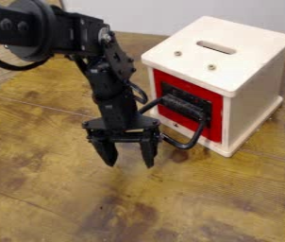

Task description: Close the drawer

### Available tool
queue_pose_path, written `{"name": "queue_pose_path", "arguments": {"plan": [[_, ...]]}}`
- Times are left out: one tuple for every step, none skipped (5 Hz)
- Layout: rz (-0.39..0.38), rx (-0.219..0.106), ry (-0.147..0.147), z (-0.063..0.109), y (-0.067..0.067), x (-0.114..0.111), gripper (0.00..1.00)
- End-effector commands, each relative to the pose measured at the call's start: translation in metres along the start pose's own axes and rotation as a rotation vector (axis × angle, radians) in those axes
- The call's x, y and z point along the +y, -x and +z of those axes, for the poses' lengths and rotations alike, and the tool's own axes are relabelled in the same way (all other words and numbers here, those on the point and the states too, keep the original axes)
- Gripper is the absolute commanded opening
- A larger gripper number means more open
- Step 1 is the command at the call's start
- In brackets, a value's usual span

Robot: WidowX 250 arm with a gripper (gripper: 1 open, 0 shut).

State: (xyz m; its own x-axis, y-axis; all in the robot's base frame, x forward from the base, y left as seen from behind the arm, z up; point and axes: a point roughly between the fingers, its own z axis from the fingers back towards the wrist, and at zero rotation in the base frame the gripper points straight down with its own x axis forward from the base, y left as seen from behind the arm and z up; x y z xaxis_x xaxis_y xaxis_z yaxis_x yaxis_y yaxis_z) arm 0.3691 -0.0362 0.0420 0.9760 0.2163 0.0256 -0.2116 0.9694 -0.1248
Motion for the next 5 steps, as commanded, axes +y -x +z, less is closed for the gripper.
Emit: {"name": "queue_pose_path", "arguments": {"plan": [[-0.025,-0.037,0.017,0.0161,-0.0020,-0.0110,1.00],[-0.031,-0.037,0.018,0.0174,-0.0024,-0.0122,1.00],[-0.036,-0.037,0.021,0.0191,-0.0025,-0.0133,1.00],[-0.040,-0.039,0.024,0.0202,-0.0029,-0.0143,1.00],[-0.045,-0.041,0.026,0.0218,-0.0034,-0.0152,1.00]]}}
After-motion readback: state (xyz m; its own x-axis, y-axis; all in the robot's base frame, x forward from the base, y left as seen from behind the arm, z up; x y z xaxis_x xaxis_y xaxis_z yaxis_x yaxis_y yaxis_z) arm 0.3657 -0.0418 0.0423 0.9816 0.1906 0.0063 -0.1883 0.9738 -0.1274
